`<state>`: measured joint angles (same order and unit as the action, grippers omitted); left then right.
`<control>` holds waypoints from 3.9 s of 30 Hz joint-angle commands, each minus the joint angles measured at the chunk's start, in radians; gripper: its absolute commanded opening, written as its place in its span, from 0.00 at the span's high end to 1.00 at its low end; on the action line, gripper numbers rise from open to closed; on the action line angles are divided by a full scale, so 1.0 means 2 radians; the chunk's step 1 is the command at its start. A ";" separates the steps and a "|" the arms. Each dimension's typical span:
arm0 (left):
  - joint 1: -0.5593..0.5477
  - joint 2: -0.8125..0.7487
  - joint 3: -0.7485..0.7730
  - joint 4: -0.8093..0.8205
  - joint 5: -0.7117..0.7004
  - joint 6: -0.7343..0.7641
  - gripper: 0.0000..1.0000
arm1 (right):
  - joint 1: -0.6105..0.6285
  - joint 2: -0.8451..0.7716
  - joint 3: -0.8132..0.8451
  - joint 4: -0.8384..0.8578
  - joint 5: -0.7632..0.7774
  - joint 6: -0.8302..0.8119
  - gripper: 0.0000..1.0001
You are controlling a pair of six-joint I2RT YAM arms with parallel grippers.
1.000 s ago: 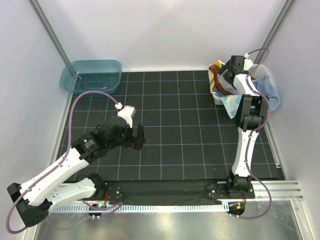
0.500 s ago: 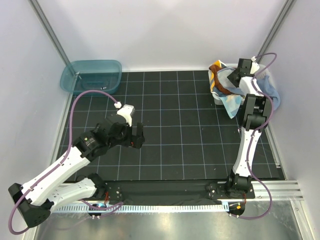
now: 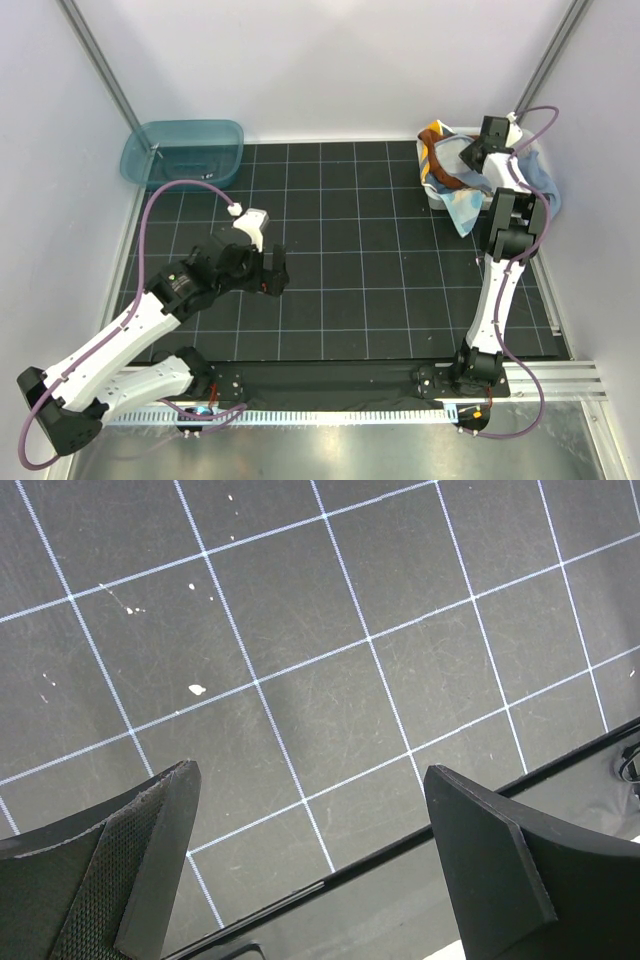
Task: Fold and stack the towels
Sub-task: Grab crumpled towel, then move the towel to the center of the board, then flatten out the crumpled towel
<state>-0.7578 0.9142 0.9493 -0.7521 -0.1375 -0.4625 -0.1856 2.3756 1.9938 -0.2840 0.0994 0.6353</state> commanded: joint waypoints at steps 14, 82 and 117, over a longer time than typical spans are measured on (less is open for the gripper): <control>0.012 -0.008 -0.003 0.022 0.016 0.004 0.02 | -0.002 -0.152 0.017 0.029 -0.019 0.017 0.99; 0.152 0.376 0.181 0.098 -0.129 -0.119 0.20 | 0.410 -0.390 -0.454 0.035 0.062 -0.037 0.42; 0.203 0.599 0.252 0.151 0.002 -0.029 0.49 | 0.363 -0.128 -0.284 0.035 0.032 -0.090 0.48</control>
<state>-0.3286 2.0548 1.4563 -0.4545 -0.1585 -0.5148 0.5453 2.0792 1.4178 -0.2081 0.2016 0.4553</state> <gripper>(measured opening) 0.534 0.538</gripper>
